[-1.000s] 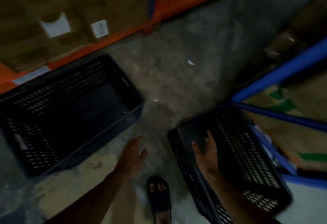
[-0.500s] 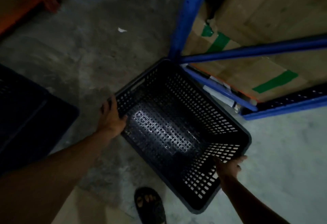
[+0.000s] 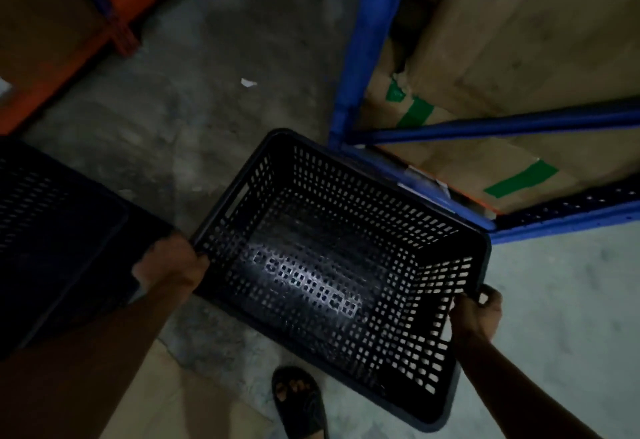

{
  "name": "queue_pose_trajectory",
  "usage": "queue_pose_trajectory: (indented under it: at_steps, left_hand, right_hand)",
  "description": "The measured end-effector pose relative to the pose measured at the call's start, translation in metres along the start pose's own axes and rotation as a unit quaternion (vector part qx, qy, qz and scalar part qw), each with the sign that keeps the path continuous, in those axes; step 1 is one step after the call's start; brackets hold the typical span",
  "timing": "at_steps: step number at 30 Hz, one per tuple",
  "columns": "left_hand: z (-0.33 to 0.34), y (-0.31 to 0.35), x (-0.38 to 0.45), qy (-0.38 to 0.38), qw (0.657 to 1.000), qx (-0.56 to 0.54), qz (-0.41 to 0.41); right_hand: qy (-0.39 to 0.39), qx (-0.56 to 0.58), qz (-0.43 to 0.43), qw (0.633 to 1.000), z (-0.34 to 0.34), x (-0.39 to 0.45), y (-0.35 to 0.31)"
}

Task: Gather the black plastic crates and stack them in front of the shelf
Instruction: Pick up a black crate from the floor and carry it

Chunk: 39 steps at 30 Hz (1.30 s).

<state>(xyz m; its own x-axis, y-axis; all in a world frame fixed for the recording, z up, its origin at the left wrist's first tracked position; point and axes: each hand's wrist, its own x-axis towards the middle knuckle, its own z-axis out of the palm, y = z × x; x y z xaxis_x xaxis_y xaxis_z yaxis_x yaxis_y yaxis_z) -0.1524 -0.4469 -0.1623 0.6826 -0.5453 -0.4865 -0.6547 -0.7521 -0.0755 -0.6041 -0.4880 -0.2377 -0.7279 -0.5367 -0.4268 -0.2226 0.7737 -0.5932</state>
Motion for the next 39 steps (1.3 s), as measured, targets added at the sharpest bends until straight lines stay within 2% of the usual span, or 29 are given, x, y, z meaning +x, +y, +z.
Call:
queue_pose_trajectory:
  at_steps: [6, 10, 13, 16, 21, 24, 26, 29, 33, 35, 39]
  left_hand:
    - [-0.129, -0.063, -0.035, 0.083, 0.995, 0.008, 0.046]
    - [-0.2, -0.105, -0.056, 0.129, 0.989, -0.024, 0.068]
    - [-0.245, -0.149, -0.076, 0.144, 0.986, -0.059, 0.054]
    - [-0.272, -0.205, -0.093, 0.151, 0.979, -0.136, -0.001]
    - [-0.282, -0.305, -0.111, 0.164, 0.949, -0.258, -0.08]
    - [-0.275, -0.35, -0.114, 0.165, 0.937, -0.273, -0.141]
    - [-0.268, -0.38, -0.111, 0.158, 0.921, -0.287, -0.21]
    - [-0.248, -0.418, -0.104, 0.138, 0.898, -0.303, -0.288]
    - [-0.23, -0.446, -0.102, 0.166, 0.872, -0.338, -0.314]
    - [-0.218, -0.453, -0.105, 0.176, 0.858, -0.342, -0.339]
    - [-0.195, -0.464, -0.105, 0.162, 0.862, -0.33, -0.348]
  right_hand:
    - [-0.039, -0.017, -0.053, 0.998, -0.027, -0.042, -0.087]
    - [-0.06, -0.023, -0.136, 0.989, -0.035, -0.072, -0.141]
    - [-0.098, -0.023, -0.205, 0.973, -0.037, -0.132, -0.196]
    - [-0.143, -0.022, -0.27, 0.952, -0.031, -0.199, -0.247]
    - [-0.262, -0.032, -0.322, 0.909, 0.0, -0.301, -0.31]
    - [-0.286, -0.039, -0.377, 0.88, 0.034, -0.361, -0.326]
    - [-0.287, -0.02, -0.399, 0.871, 0.064, -0.389, -0.327]
    - [-0.318, -0.037, -0.404, 0.857, 0.123, -0.428, -0.344]
    - [-0.369, -0.059, -0.445, 0.814, 0.176, -0.477, -0.37]
    - [-0.403, -0.081, -0.485, 0.772, 0.199, -0.503, -0.378]
    - [-0.436, -0.107, -0.504, 0.738, 0.237, -0.548, -0.386]
